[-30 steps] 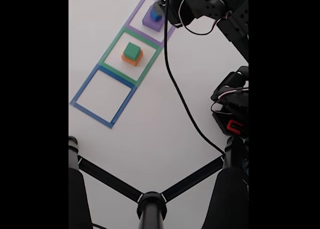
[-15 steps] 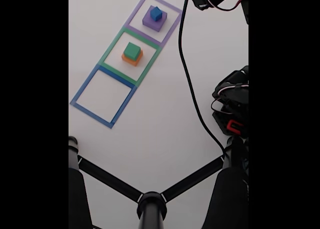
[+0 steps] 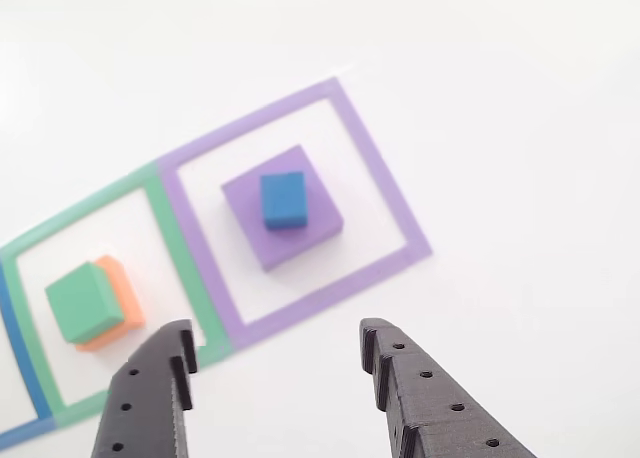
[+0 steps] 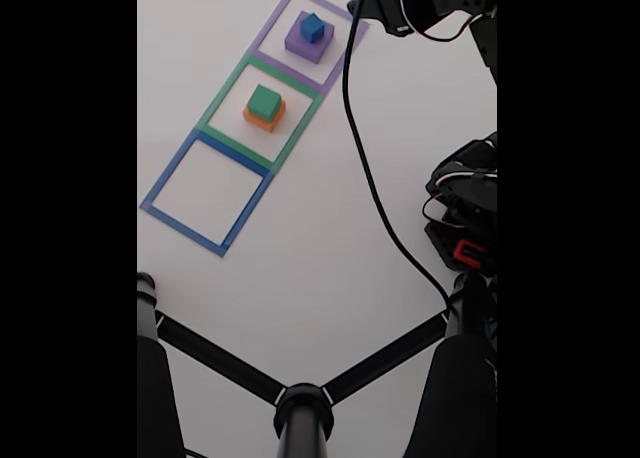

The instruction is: Tower of hanoi

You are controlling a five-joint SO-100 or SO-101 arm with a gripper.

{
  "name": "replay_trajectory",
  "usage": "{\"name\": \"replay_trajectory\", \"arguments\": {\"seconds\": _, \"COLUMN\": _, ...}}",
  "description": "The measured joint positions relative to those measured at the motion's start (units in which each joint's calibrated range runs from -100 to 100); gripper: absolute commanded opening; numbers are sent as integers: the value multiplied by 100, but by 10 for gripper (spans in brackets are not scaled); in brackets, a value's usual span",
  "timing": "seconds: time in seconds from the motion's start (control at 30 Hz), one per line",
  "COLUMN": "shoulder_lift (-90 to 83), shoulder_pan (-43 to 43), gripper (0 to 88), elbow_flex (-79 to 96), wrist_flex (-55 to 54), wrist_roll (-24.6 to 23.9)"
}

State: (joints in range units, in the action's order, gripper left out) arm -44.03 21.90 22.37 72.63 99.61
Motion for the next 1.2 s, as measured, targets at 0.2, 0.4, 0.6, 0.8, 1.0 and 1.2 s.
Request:
{"name": "replay_trajectory", "arguments": {"seconds": 0.2, "shoulder_lift": -312, "shoulder_pan": 82, "gripper": 312, "elbow_flex": 1784, "wrist_flex": -1822, "wrist_roll": 0}}
{"name": "replay_trajectory", "arguments": {"seconds": 0.4, "shoulder_lift": -312, "shoulder_pan": 90, "gripper": 322, "elbow_flex": 3638, "wrist_flex": -4294, "wrist_roll": 0}}
{"name": "replay_trajectory", "arguments": {"seconds": 0.6, "shoulder_lift": 338, "shoulder_pan": 90, "gripper": 313, "elbow_flex": 5292, "wrist_flex": -7319, "wrist_roll": 0}}
{"name": "replay_trajectory", "arguments": {"seconds": 0.8, "shoulder_lift": 1587, "shoulder_pan": 90, "gripper": 309, "elbow_flex": 5535, "wrist_flex": -9294, "wrist_roll": 0}}
{"name": "replay_trajectory", "arguments": {"seconds": 1.0, "shoulder_lift": 2811, "shoulder_pan": 16, "gripper": 312, "elbow_flex": 5527, "wrist_flex": -10546, "wrist_roll": 0}}
{"name": "replay_trajectory", "arguments": {"seconds": 1.2, "shoulder_lift": 3774, "shoulder_pan": -25, "gripper": 312, "elbow_flex": 5309, "wrist_flex": -11429, "wrist_roll": 0}}
